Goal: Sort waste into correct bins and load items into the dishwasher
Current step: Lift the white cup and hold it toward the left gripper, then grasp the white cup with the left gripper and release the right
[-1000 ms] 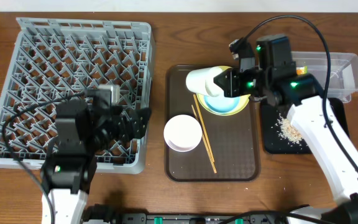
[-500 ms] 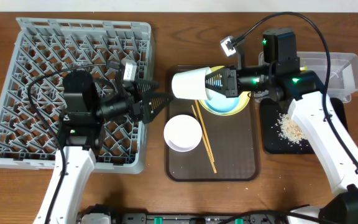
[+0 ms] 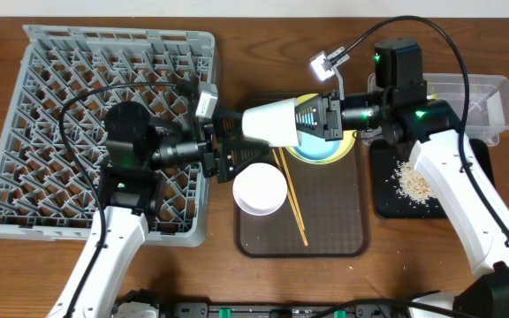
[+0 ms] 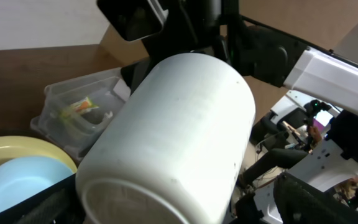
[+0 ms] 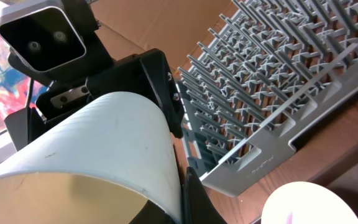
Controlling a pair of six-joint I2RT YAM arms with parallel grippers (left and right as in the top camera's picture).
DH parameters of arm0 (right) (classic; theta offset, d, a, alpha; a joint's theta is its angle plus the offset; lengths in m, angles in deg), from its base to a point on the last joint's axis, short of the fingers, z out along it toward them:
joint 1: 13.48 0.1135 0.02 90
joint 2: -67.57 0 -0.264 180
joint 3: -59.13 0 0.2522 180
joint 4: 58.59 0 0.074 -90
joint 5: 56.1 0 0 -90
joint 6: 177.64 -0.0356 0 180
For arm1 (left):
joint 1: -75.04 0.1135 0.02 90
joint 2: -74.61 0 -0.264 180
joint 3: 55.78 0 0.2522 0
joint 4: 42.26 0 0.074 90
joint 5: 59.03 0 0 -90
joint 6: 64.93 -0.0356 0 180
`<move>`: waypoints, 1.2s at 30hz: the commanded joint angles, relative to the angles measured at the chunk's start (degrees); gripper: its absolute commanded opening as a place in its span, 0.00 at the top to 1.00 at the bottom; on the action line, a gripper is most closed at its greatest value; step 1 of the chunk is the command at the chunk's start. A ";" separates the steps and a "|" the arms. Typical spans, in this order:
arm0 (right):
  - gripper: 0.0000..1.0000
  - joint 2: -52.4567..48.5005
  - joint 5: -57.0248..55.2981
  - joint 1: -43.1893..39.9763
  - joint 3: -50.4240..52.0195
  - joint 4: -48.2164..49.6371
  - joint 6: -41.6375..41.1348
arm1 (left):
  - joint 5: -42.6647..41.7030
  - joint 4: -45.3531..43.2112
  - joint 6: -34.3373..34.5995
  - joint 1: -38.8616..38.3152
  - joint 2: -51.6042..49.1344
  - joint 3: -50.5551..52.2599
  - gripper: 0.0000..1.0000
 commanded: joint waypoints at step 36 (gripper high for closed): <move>0.99 -0.39 3.30 1.36 -0.13 0.11 -0.48 | -0.68 -10.62 5.95 -4.94 0.00 -0.90 0.11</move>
